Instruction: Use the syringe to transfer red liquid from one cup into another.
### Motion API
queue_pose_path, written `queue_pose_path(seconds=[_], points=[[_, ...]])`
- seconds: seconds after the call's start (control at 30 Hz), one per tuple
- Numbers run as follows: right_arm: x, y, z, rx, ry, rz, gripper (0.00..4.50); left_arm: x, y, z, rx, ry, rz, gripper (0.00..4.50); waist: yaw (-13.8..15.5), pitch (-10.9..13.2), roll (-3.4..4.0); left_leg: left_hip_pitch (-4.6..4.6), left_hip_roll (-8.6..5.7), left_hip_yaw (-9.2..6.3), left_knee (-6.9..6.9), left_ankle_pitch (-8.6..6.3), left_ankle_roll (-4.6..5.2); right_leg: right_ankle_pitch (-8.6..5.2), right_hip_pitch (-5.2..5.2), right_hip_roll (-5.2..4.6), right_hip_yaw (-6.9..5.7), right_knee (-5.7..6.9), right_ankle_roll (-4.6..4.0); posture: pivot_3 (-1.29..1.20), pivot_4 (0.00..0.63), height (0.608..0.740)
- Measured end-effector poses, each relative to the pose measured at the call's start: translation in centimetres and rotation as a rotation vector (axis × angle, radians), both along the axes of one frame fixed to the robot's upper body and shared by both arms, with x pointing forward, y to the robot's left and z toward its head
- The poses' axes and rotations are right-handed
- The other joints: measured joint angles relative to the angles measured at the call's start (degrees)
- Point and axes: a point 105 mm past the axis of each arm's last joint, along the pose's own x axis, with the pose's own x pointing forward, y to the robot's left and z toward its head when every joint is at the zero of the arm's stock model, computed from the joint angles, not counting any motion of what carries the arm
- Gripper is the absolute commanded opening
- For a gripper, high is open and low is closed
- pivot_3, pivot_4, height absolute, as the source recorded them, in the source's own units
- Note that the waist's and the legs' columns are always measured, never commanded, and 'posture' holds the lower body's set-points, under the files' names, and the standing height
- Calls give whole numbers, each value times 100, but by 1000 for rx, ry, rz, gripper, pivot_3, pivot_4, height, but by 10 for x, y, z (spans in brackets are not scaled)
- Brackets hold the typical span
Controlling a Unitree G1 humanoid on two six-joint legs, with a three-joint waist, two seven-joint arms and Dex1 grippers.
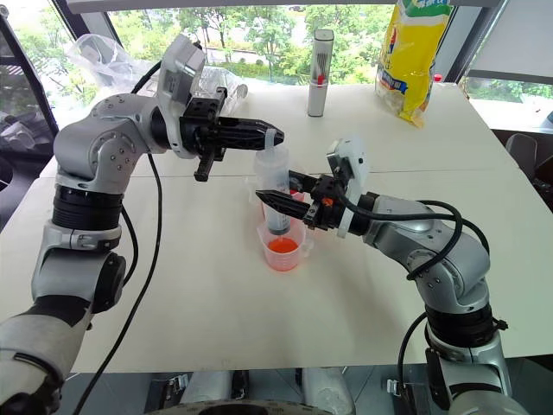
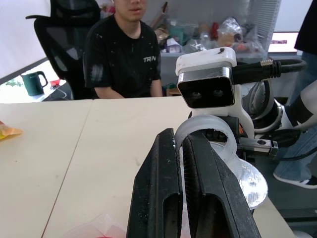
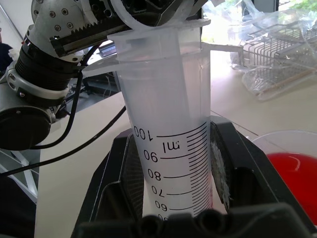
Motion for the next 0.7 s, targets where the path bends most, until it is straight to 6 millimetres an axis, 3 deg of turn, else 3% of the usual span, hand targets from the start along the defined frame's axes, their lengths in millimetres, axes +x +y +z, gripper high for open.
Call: queue_pose_path(seconds=[0.1, 0.23, 0.37, 0.57, 0.7], points=[[0, -1, 1, 4, -1, -5, 1485, 0, -1, 2, 0, -1, -1, 941, -1, 0, 0, -1, 0, -1, 0, 0, 0, 0, 0, 0, 0, -1, 0, 0, 150, 740], [-2, 1, 2, 9, -7, 8, 1485, 5, 2, 6, -3, 26, 23, 2892, -12, 0, 0, -1, 0, -2, -1, 0, 0, 0, 0, 0, -1, -2, 0, 0, 150, 740], [-7, 5, 3, 10, -12, 34, 1485, 10, 8, 9, -15, 12, 62, 4434, -10, 0, 0, -2, 0, -8, -2, 0, 0, 0, 0, 1, -3, -2, 0, 0, 150, 740], [-1, -2, 6, 29, -10, -11, 1485, 14, 30, 5, 3, 16, 116, 4434, -7, 0, 0, -3, 0, -8, -1, 0, 0, 0, 0, 0, -3, -3, 0, 0, 150, 740], [-2, -4, 20, 62, -75, -11, 1485, 22, 52, -6, 43, 47, 206, 4434, -9, 0, 2, -2, 2, -13, -5, 0, 0, 0, 0, 1, -5, -3, 0, 0, 150, 740]])
